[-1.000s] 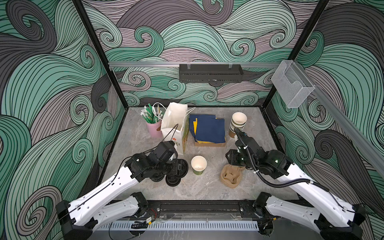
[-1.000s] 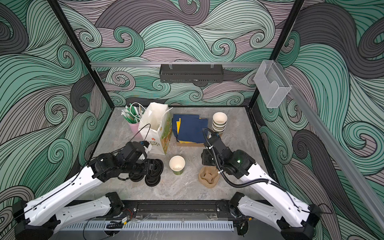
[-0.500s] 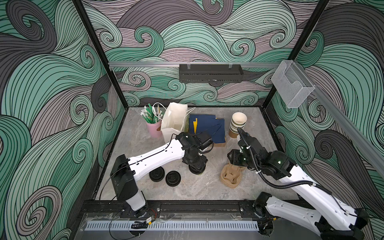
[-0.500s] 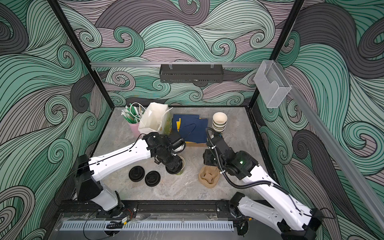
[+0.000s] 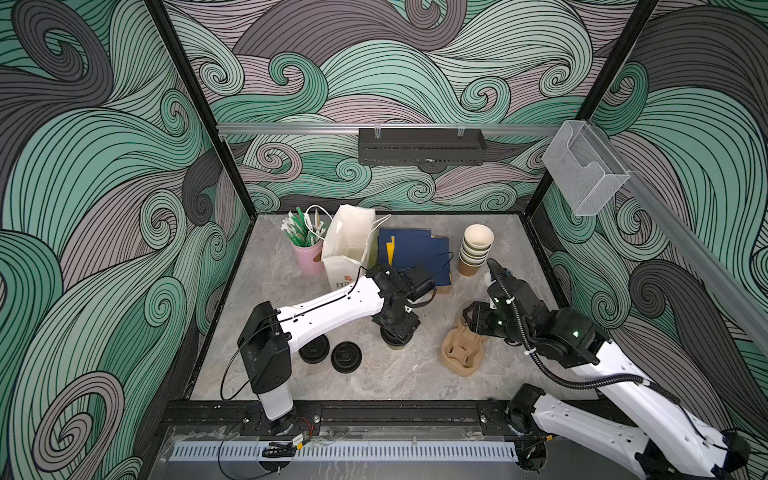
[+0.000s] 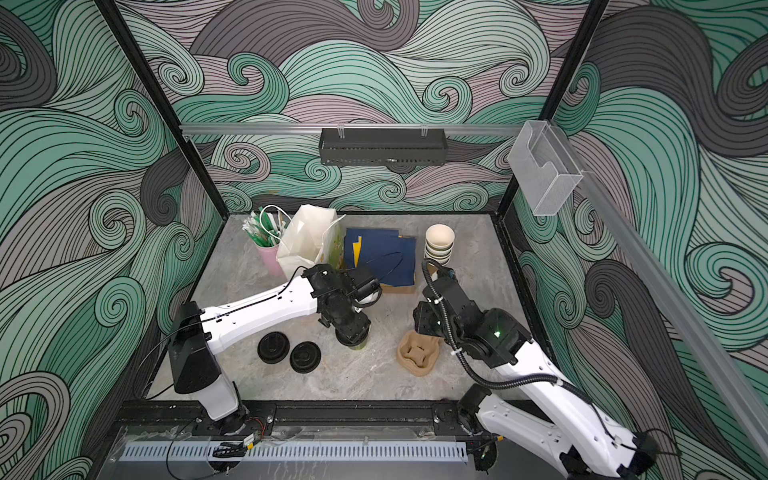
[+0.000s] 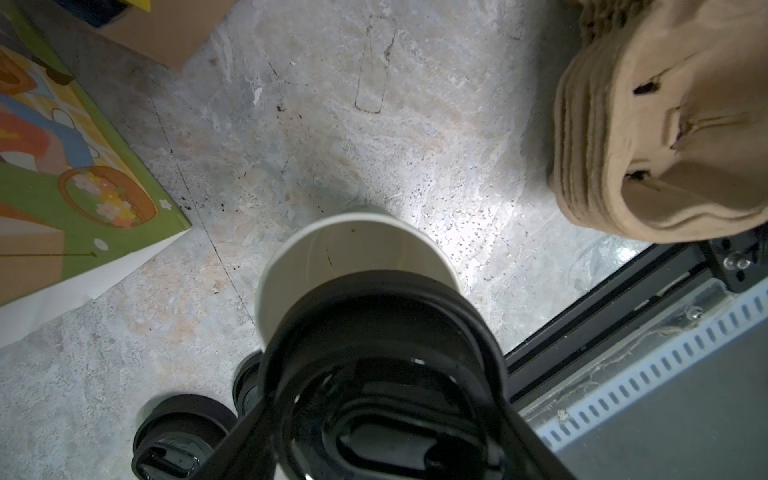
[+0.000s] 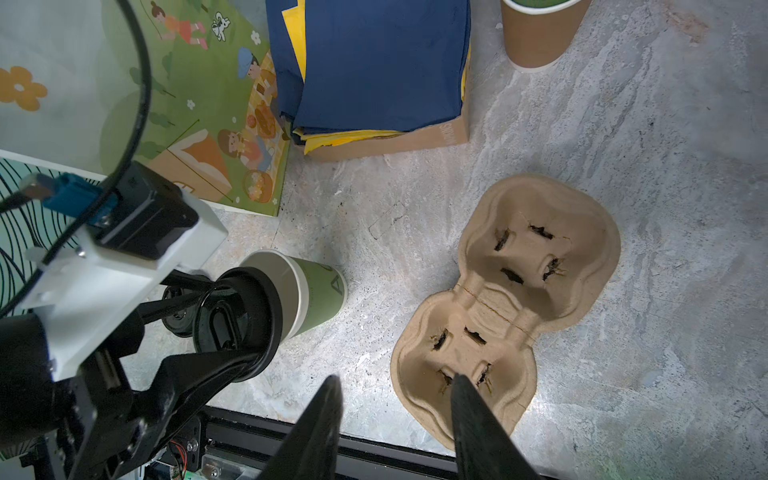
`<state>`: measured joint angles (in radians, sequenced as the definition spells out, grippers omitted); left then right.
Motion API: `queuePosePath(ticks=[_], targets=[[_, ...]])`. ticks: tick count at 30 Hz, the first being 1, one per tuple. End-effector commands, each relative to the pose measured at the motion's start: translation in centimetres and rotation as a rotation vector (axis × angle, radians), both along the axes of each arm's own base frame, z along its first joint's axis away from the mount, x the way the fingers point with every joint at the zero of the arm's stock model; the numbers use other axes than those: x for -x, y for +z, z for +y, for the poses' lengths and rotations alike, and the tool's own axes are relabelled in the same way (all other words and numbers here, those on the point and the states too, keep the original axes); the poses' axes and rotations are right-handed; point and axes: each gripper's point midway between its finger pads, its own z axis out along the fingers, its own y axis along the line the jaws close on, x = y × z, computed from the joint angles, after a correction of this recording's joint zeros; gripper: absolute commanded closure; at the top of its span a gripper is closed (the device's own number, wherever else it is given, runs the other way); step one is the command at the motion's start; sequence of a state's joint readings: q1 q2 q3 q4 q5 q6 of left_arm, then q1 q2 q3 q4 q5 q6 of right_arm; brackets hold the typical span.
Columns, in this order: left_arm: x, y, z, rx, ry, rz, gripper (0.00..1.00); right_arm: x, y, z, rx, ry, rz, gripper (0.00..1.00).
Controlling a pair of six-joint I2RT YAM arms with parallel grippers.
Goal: Pack the takeout coffee
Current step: 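Carry the black lid over the green cup with the left gripper, then lower and press the black lid onto the cup rim with the left gripper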
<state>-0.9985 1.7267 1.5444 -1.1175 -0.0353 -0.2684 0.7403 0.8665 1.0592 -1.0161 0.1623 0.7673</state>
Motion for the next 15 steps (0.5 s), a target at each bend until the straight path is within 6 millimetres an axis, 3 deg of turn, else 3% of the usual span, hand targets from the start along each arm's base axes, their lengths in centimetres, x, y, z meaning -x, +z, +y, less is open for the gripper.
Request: queuePosePath(ticks=[1,15], targets=[[-0.83,0.38,-1.05,0.029,-0.023,-0.049,0.3,0.2,-0.24,-1.12,0.023,-0.041,0.003,0.55],[-1.16,-0.51,-0.61,-0.012,-0.036,-0.096,0.3,0.2,-0.41,-1.11,0.023,-0.041,0.014,0.55]])
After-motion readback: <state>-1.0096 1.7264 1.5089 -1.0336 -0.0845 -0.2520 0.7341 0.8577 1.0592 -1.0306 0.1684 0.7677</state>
